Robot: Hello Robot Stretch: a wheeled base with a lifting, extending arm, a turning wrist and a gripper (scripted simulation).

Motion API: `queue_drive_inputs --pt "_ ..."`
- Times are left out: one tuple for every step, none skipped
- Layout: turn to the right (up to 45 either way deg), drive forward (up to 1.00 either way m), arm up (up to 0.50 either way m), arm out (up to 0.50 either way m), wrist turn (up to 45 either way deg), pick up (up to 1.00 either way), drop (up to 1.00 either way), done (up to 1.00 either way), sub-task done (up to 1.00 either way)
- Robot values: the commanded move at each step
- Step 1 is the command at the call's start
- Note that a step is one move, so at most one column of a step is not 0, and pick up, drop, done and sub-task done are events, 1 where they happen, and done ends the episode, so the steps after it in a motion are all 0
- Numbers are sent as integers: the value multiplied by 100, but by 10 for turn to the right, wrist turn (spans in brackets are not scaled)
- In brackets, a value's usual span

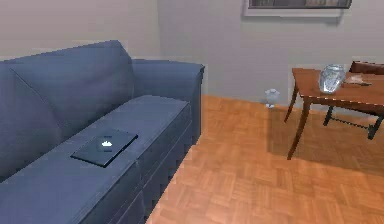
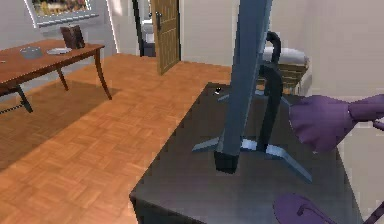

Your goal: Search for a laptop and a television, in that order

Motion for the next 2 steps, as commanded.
queue_drive_inputs --pt "0 40 0 0 0 0 0 0 0" --pt "210 0 0 0 0 0 0 0 0"
